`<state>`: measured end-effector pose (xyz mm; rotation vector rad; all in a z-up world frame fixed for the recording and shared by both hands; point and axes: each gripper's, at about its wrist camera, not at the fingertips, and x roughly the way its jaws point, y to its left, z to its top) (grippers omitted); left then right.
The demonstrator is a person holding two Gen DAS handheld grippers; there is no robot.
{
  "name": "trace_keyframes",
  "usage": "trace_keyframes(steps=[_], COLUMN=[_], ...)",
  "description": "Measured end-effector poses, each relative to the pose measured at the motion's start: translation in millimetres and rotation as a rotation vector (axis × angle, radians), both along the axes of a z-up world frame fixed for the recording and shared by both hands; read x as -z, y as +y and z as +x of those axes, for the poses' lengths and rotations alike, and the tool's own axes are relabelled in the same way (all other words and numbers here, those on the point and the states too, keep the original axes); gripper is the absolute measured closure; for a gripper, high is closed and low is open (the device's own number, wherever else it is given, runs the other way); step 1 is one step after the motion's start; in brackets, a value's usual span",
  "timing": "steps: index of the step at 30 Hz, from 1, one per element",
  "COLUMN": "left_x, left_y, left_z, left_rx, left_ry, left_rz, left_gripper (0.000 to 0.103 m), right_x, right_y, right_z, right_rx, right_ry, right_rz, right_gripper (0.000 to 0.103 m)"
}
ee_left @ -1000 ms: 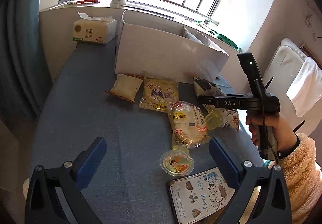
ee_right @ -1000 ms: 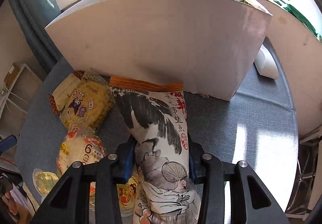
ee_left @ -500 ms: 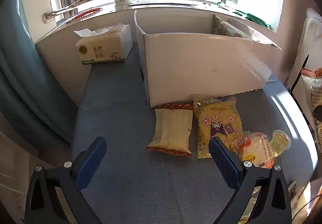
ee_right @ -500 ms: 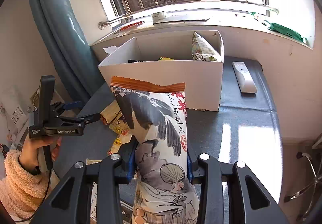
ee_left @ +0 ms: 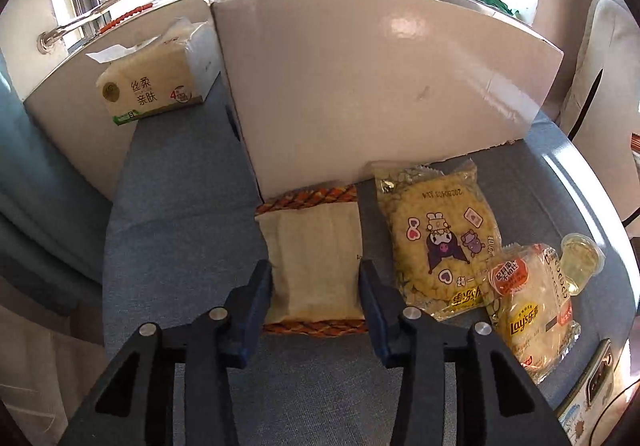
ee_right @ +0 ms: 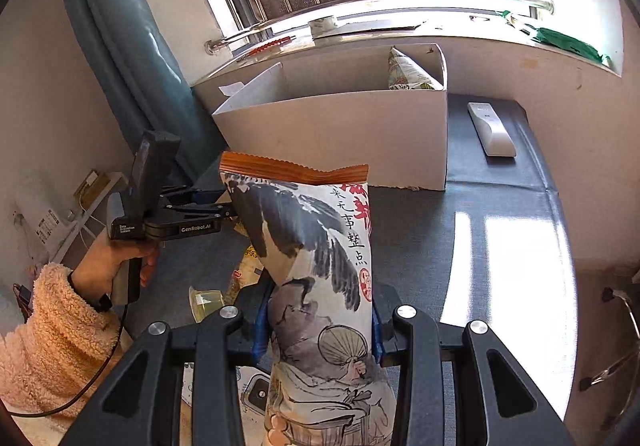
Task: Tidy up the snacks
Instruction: 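Lower both held bags into the white box and open both tools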
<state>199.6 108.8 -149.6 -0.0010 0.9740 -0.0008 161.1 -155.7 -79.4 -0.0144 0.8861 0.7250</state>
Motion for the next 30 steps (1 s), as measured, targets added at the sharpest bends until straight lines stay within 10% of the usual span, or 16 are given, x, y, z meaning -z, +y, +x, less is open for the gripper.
trace_keyframes(steps=[10,17,30], left_x=[-72,-143,-143], left_y=[5,2,9], left_z=[-61,-21,111], left_rx=[-0.024,0.005,-0.075], left_ry=[-0.246,-0.388,-0.25], left_rz=[-0.194,-0.249,-0.245], left_gripper=[0.057,0.057,0.05], right_x=[-4,-55,-68], right_y=[21,52,111], right_z=[0,50,212], right_rx=[-0.032,-0.017,0.234], right_ry=[-0.003,-0.076,0.015], right_rz=[0.036,0.081,0.032], right_gripper=[0.062,0.062,0.059])
